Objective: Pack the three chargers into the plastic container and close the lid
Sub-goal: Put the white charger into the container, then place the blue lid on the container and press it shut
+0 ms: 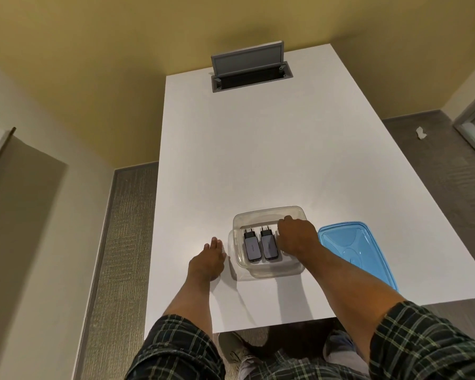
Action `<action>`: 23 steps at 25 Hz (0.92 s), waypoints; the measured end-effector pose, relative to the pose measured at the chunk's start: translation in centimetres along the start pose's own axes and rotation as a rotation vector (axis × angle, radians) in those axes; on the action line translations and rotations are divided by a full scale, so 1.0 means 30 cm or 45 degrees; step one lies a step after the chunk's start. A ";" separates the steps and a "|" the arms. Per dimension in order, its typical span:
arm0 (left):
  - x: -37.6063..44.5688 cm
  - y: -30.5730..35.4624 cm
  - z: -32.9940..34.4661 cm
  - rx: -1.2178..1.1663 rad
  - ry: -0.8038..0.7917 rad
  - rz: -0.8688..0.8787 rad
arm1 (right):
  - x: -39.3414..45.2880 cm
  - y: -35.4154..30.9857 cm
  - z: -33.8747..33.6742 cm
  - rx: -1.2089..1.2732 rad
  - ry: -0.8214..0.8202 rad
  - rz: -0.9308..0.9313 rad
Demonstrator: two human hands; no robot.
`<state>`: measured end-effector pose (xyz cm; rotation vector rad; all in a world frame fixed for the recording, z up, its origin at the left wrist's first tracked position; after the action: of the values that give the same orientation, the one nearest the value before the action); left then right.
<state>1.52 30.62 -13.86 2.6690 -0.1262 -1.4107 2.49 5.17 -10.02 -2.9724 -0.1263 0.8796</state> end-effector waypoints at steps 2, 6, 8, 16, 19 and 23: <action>-0.019 0.001 -0.021 -0.025 0.200 0.008 | -0.023 0.002 -0.014 -0.033 0.131 -0.071; -0.060 0.041 -0.066 -0.123 0.525 -0.004 | -0.064 0.063 -0.054 -0.019 0.412 -0.135; -0.085 0.081 -0.111 -0.144 0.669 0.023 | -0.078 0.123 -0.073 0.010 0.467 -0.066; -0.171 0.410 -0.240 0.235 0.800 0.392 | -0.148 0.339 -0.070 0.121 0.279 0.277; -0.177 0.562 -0.230 0.400 0.780 0.594 | -0.184 0.389 -0.041 0.155 0.144 0.384; -0.147 0.709 -0.182 0.650 0.552 0.645 | -0.213 0.447 -0.010 0.282 0.013 0.528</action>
<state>3.20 10.52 -4.13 2.9277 -1.1533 -0.6935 -1.79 -8.77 -7.12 -2.8324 0.5686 0.8428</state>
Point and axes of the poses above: each hand's wrist, its own x-axis towards the middle knuckle, its own z-axis out of the palm, y = z × x, the point moved 3 cm from there along x, towards the middle knuckle, and after that the axes turned 12 degrees about -y, right-handed, at the moved point
